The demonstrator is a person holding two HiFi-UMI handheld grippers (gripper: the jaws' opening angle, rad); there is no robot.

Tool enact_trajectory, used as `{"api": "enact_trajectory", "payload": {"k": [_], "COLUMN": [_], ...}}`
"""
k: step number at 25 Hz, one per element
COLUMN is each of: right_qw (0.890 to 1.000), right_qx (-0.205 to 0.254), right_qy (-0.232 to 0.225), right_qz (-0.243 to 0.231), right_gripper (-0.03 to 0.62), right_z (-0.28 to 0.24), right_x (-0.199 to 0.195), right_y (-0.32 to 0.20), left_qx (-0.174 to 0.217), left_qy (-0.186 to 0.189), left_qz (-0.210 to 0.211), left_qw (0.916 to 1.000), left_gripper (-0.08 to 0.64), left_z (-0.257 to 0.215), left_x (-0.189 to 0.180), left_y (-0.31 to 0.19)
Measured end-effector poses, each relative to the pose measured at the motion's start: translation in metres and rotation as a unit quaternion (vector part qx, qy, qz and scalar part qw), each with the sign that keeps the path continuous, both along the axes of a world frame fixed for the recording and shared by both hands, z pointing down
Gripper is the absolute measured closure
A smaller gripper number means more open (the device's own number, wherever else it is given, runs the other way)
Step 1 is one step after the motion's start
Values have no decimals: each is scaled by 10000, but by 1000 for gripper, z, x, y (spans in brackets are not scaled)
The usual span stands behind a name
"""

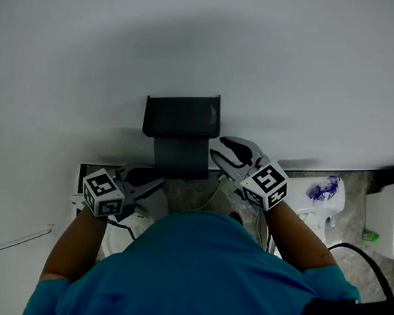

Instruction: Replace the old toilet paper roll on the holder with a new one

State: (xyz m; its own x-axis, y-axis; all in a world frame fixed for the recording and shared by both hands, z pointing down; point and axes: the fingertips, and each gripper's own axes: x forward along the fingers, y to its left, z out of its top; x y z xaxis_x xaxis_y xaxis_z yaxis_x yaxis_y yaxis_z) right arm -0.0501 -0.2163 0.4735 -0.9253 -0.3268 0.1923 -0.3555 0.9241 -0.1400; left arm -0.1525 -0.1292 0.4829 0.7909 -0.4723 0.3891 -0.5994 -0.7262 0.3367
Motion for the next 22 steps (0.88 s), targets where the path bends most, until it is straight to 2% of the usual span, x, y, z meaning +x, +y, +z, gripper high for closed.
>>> {"api": "enact_trajectory", "payload": {"k": [4, 10, 16, 22], "right_qw": [9994, 9977, 9974, 9978], "right_qx": [-123, -67, 92, 106], "right_qy": [67, 245, 342, 138], "right_qz": [317, 624, 631, 634], "right_gripper": [462, 462, 462, 462], "right_z": [2, -1, -16, -35], "right_x": [30, 54, 53, 52], "right_y": [-4, -9, -7, -9], "left_qx": [147, 381, 95, -2], "left_qy": [-187, -430, -677, -612], "left_qz": [-156, -766, -1438, -1657], "left_qw": [9996, 9954, 9872, 9843], "left_gripper": [486, 486, 483, 456], "left_z": [15, 42, 66, 74], "left_x": [-4, -12, -28, -52], "left_y": [-7, -36, -59, -45]}}
